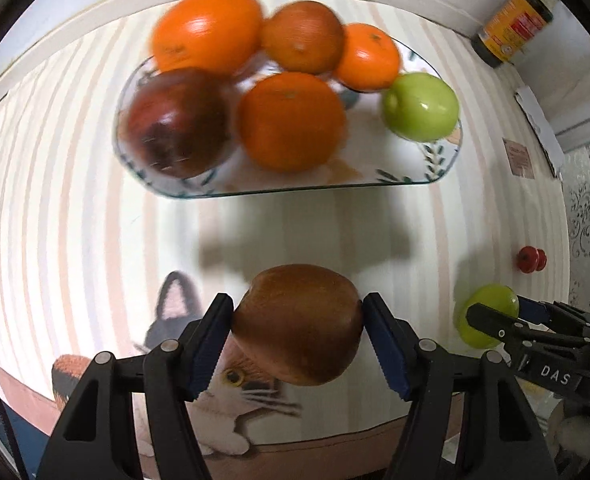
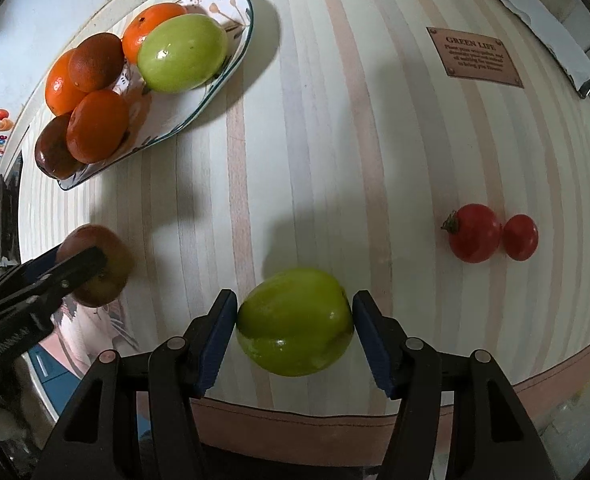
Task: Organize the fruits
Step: 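Carry both apples onto the plate and open both tools to release them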
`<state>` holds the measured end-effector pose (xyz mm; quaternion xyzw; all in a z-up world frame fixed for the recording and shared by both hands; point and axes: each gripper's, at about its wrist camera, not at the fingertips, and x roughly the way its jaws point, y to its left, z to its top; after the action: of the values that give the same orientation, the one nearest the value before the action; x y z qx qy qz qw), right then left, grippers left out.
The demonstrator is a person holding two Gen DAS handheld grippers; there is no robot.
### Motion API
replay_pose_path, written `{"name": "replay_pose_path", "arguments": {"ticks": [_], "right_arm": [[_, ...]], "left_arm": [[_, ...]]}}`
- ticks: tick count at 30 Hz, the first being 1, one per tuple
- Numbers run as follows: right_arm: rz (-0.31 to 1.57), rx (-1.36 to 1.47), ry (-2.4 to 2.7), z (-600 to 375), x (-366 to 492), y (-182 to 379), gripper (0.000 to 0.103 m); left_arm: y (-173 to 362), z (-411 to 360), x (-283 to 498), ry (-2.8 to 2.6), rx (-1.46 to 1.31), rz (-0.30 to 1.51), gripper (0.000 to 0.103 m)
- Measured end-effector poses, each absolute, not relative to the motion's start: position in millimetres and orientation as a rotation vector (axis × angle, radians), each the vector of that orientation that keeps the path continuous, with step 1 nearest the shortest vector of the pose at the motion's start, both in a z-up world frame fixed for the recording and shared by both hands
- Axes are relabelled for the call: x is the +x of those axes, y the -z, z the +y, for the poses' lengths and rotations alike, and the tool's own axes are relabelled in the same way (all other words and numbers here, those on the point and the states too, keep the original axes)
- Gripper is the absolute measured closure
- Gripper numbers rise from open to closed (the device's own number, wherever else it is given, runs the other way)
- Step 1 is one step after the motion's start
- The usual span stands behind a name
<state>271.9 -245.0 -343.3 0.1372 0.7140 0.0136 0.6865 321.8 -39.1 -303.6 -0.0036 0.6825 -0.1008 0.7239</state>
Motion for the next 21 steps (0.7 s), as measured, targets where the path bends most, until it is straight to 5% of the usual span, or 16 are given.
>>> {"name": "replay_pose_path", "arguments": {"ticks": [14, 21], "right_arm": [[1.416, 0.521, -0.100, -198, 334, 308, 0.041], [1.362, 0.551, -0.042, -185, 378, 303, 0.041]], "left_arm": [[215, 66, 359, 0.172, -0.283, 1.388, 0.038], [228, 97, 430, 0.070, -0.324, 1.357, 0.038]]}}
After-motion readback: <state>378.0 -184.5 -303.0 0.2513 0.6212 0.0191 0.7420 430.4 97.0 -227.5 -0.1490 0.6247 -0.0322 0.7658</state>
